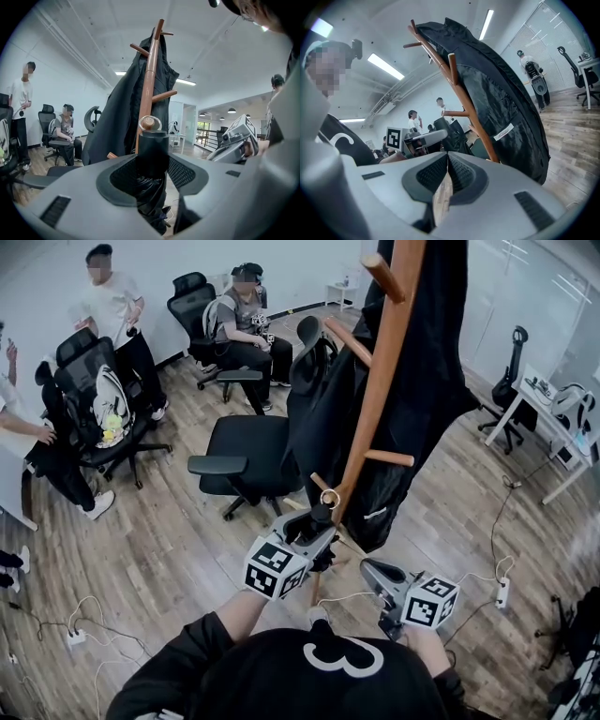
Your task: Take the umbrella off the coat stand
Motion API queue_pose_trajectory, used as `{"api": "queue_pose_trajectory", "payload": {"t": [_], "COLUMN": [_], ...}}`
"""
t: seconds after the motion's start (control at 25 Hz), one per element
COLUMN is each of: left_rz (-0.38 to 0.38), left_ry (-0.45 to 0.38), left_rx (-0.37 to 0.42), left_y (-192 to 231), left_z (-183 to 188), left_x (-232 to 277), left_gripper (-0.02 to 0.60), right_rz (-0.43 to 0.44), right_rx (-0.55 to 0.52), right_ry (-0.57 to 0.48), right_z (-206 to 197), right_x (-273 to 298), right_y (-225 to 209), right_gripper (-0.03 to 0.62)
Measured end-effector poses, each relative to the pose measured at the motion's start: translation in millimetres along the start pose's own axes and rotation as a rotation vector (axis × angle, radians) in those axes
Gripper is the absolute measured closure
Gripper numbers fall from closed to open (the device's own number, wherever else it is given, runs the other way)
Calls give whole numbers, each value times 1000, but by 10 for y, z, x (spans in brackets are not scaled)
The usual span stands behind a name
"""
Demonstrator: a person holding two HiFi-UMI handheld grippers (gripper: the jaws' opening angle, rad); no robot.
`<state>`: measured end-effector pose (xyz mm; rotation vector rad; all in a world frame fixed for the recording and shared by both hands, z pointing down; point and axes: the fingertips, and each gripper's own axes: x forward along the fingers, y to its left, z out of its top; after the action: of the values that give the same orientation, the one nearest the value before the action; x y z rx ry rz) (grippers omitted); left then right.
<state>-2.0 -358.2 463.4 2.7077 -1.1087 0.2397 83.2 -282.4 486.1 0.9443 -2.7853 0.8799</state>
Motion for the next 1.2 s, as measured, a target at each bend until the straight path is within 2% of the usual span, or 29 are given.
{"api": "queue_pose_trajectory", "payload": {"t": [0.52,0.84,1.2], "left_rz": [-60,-98,-155], "left_ry": [-15,2,25], "left_rx": [-32,-28,-54], "left_y": [-207,-356,-658], "left_z": [-89,-241,-436], "left_x": [-650,-1200,-1558], "left_gripper": [373,373,373], "right_rz": [7,11,19], "right_rx": [-24,-42,-24], "right_ry": [-28,-40,-42], "right_z": [-133,-277,-435], "right_x": [67,168,176], "right_y": [453,813,988], "right_gripper": [568,568,568]}}
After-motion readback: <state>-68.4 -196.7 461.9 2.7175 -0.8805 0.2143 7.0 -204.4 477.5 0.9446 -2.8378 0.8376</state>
